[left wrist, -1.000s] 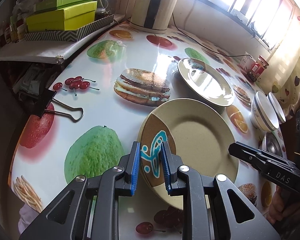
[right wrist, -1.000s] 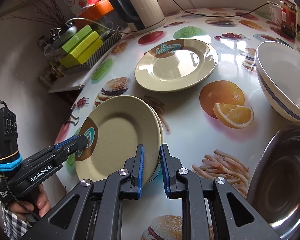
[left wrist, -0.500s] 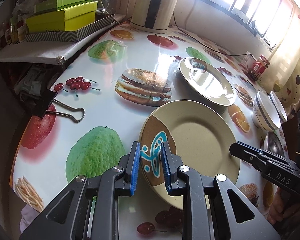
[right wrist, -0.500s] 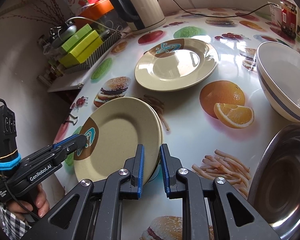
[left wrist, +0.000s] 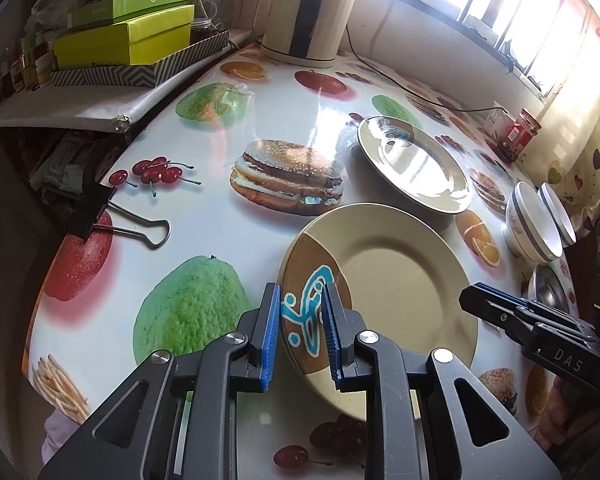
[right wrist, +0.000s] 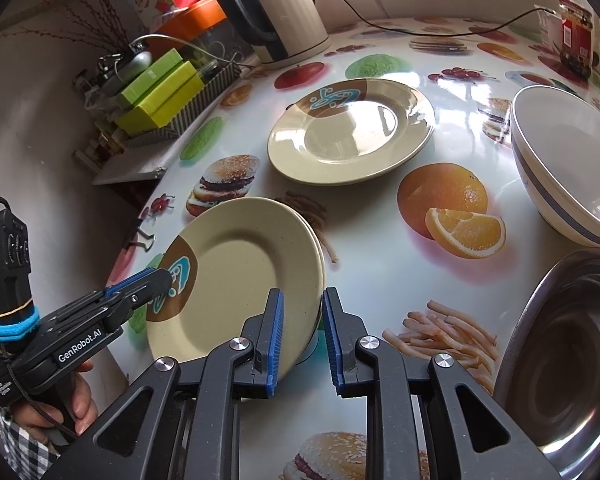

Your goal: Organize plates and bowls

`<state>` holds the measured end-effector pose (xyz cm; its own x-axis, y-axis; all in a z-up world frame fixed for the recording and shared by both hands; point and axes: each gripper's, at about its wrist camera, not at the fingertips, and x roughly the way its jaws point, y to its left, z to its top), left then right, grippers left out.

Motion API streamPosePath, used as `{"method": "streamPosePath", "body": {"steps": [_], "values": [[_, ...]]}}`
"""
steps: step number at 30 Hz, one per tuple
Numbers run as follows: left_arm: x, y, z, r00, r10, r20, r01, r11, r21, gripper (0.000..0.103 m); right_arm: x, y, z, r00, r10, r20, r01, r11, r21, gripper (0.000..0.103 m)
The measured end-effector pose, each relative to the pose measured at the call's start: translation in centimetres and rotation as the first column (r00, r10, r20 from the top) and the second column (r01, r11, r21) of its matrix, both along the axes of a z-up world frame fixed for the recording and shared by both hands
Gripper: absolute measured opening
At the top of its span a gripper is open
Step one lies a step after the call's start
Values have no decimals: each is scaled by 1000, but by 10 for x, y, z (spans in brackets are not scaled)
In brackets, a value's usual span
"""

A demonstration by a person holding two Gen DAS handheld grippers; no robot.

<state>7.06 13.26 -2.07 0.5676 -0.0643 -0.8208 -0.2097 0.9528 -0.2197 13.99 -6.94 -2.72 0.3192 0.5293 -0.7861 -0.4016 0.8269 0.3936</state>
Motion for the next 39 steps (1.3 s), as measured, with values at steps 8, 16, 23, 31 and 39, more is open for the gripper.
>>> {"method": "streamPosePath", "body": {"steps": [8, 16, 23, 31, 39], "values": [[2, -1, 6, 1000, -4, 7, 4, 1000, 26, 22, -1, 0, 7, 999, -7, 35, 8, 1000, -23, 36], [0, -6, 30, 997, -9, 81, 2, 996, 85, 22, 1, -12, 23, 993, -61, 103, 65, 997, -38, 44], [9, -8, 47, 992, -26, 122, 13, 995, 102, 22, 6, -19, 38, 982, -97, 164, 108, 993, -55, 45], [27, -12, 58, 990, -46, 133, 32, 994, 106, 22, 23, -28, 56, 970, -142, 199, 155, 987, -49, 45], [54, -17, 65, 987, -80, 138, 64, 992, 113, 22, 52, -36, 70, 966, -163, 199, 178, 982, -57, 46]]}}
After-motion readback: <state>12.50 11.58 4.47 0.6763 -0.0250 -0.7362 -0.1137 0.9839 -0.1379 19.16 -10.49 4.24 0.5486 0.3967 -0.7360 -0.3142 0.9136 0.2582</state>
